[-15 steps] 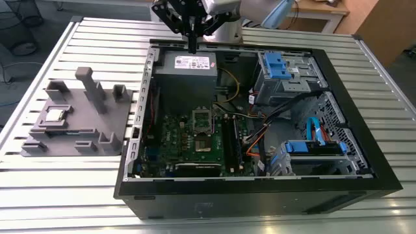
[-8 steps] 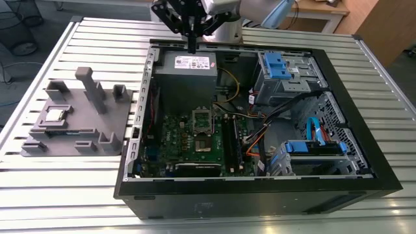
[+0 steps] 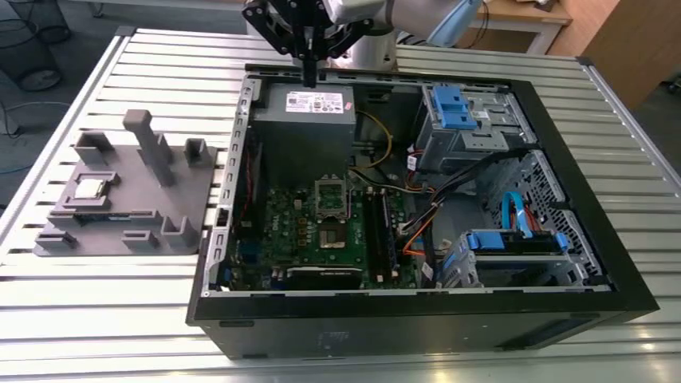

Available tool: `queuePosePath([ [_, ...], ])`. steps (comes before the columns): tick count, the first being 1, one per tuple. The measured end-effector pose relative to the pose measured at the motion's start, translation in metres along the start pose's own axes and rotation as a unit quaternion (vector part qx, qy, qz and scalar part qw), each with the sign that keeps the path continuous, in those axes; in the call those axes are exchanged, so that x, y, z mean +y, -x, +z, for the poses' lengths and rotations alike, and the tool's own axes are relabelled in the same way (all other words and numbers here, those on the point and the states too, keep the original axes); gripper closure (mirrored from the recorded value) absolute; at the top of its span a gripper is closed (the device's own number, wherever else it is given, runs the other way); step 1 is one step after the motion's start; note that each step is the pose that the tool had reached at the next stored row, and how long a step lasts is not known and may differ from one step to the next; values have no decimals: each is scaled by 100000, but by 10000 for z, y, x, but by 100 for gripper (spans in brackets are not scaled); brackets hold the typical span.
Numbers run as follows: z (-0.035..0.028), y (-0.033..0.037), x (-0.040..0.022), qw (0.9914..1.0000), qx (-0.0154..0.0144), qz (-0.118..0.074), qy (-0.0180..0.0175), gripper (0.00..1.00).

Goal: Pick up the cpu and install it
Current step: 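Reach for the cpu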

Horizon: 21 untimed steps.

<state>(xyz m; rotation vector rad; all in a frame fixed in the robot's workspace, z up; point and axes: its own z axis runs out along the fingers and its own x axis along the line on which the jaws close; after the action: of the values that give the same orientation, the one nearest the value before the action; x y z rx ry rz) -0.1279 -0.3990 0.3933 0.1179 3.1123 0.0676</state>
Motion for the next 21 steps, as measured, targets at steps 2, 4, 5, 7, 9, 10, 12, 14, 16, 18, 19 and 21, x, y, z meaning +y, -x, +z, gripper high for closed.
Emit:
queuePosePath([
  [2,-1,-21,-2,100000,-4,-2,-3,89],
  [4,-1,-45,-3,100000,-15,2,0,89],
  [5,-1,-60,-5,100000,-23,3,1,89],
  [7,-2,-85,-6,100000,-33,4,0,89],
  [9,-2,-107,-8,100000,-40,1,4,89],
  [10,-3,-119,-9,100000,-41,-1,3,89],
  [12,-4,-147,-11,100000,-47,-2,-1,89],
  [14,-4,-183,-14,100000,-59,-5,3,89],
  [16,-4,-219,-16,100000,-72,0,5,89],
  [18,-3,-256,-19,100000,-83,3,9,89],
  [19,-3,-274,-21,100000,-88,0,8,89],
  [21,-3,-310,-24,100000,-96,-5,8,89],
])
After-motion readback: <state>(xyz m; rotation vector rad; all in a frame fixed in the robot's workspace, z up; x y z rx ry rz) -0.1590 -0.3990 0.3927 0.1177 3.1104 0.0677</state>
